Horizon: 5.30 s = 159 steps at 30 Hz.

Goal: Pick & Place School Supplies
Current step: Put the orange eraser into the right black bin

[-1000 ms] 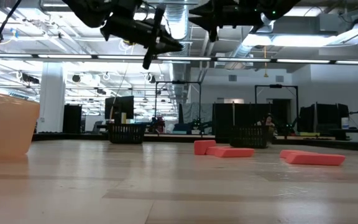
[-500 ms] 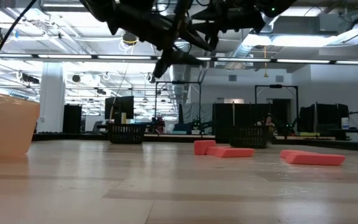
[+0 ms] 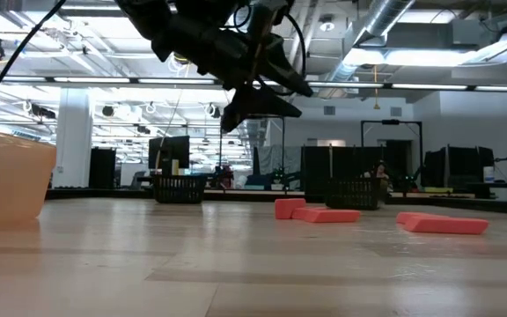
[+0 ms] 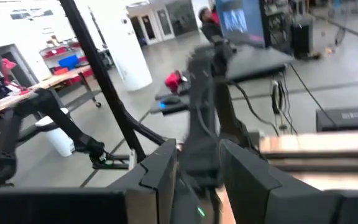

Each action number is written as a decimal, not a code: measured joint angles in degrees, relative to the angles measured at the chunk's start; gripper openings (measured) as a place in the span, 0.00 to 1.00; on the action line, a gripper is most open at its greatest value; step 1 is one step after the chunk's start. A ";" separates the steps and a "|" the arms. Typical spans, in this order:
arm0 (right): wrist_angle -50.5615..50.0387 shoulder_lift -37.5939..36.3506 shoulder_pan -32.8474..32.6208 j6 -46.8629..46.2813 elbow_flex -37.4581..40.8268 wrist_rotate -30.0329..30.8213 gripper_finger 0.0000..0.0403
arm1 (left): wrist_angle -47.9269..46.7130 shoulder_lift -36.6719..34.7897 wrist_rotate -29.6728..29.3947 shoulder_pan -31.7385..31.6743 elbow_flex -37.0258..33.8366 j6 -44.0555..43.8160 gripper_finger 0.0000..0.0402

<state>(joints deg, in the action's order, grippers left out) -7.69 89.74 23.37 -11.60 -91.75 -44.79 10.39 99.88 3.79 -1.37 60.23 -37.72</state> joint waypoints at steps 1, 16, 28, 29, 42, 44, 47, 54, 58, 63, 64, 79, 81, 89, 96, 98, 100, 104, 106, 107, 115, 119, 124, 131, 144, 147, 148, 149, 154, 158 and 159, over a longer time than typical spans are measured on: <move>-0.18 -0.23 -0.51 0.02 -0.96 0.20 0.29 | -0.09 0.00 -0.15 -0.09 0.00 0.49 0.37; -22.69 -2.71 -7.93 10.78 -4.55 4.42 0.29 | -25.56 -16.85 -6.11 -12.82 -0.02 20.18 0.37; -37.62 1.05 -12.89 28.12 0.58 12.34 0.29 | -39.14 -38.59 -11.34 -25.54 0.00 22.50 0.37; -37.99 1.91 -12.85 28.96 2.08 12.97 0.29 | -39.00 -39.51 -11.33 -25.78 0.00 22.50 0.37; -37.76 18.29 -15.60 40.65 5.69 13.30 0.29 | -43.04 -39.17 -13.41 -24.83 -0.02 22.09 0.37; -38.28 20.13 -16.10 41.30 5.71 13.32 0.29 | -42.87 -38.44 -13.42 -24.68 -0.02 22.32 0.37; -38.90 21.99 -16.72 42.06 5.80 13.54 0.29 | -42.75 -37.77 -13.40 -24.57 -0.65 22.35 0.37; -37.91 23.02 -16.83 44.06 5.67 14.34 0.29 | -42.43 -37.68 -11.19 -24.55 -5.88 20.89 0.37; -38.35 23.06 -15.97 44.68 5.98 14.94 0.29 | -42.52 -37.66 -10.64 -24.09 -8.49 19.17 0.37; -36.09 23.07 -14.93 44.65 11.02 15.01 0.29 | -42.37 -37.82 -10.63 -24.06 -9.14 19.05 0.37; -35.91 23.07 -14.79 44.65 12.03 15.04 0.29 | -42.17 -37.90 -10.81 -24.06 -9.14 19.05 0.37; -29.87 23.05 -14.72 43.06 17.15 15.13 0.29 | -40.68 -38.75 -11.41 -24.09 -9.19 17.82 0.37; -29.82 23.05 -14.77 43.06 17.15 14.88 0.29 | -40.32 -38.75 -11.41 -24.09 -9.20 17.78 0.37; -26.59 23.05 -16.13 43.06 17.15 14.84 0.29 | -39.39 -38.75 -11.43 -24.09 -9.18 17.77 0.37; -24.72 23.03 -16.64 43.04 17.15 14.86 0.29 | -39.32 -38.75 -11.45 -24.09 -9.18 17.76 0.37; -24.77 23.03 -16.60 43.04 17.15 14.86 0.29 | -39.31 -38.75 -11.45 -24.09 -9.19 17.77 0.37; -24.64 23.03 -16.60 43.04 17.15 14.86 0.29 | -39.26 -38.75 -11.45 -24.09 -9.20 17.76 0.37; -24.53 23.03 -16.60 43.06 17.15 14.86 0.29 | -39.00 -38.75 -11.45 -24.11 -9.18 17.78 0.37; -23.83 23.76 -16.60 43.03 17.09 14.88 0.29 | -38.99 -38.75 -11.45 -24.11 -9.18 17.78 0.37; -23.03 24.59 -16.60 42.66 17.01 14.89 0.29 | -38.97 -38.75 -11.47 -24.11 -9.18 17.78 0.37; -22.78 27.64 -16.62 41.09 17.03 14.51 0.29 | -38.95 -38.71 -11.45 -24.11 -9.20 17.80 0.37; -22.83 27.73 -16.60 40.72 17.05 14.85 0.29 | -38.90 -38.71 -11.45 -24.10 -9.19 17.87 0.37; -22.84 27.73 -16.49 40.68 17.04 14.86 0.29 | -38.76 -38.71 -11.39 -24.11 -9.19 17.90 0.37; -23.18 27.73 -16.24 41.39 17.04 14.86 0.29 | -38.55 -38.71 -10.79 -24.11 -9.18 17.82 0.37; -23.32 27.53 -13.17 40.65 16.93 13.26 0.04 | -38.39 -38.71 -8.81 -24.11 -9.19 17.76 0.37; -23.60 27.56 -12.58 39.60 16.67 12.33 0.02 | -38.36 -38.71 -7.93 -24.11 -9.19 17.74 0.37; -23.87 27.56 -12.39 39.63 16.45 12.37 0.01 | -38.36 -38.71 -7.89 -24.10 -9.20 17.73 0.37; -23.98 27.58 -12.21 39.63 16.26 12.33 0.01 | -38.31 -38.71 -7.89 -24.09 -9.19 17.60 0.37; -24.28 27.72 -11.06 39.45 15.24 12.27 0.00 | -38.13 -38.71 -7.91 -24.11 -9.20 17.34 0.37; -24.36 27.75 -10.14 39.43 14.30 12.15 0.00 | -38.12 -38.71 -7.91 -24.10 -9.20 17.32 0.37; -24.37 27.75 -9.93 39.42 13.93 12.11 0.00 | -38.12 -38.71 -7.91 -24.11 -9.20 17.32 0.37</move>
<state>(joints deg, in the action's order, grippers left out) -32.06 117.49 13.44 27.82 -77.82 -32.69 -27.73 61.17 -4.12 -25.47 51.03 -20.40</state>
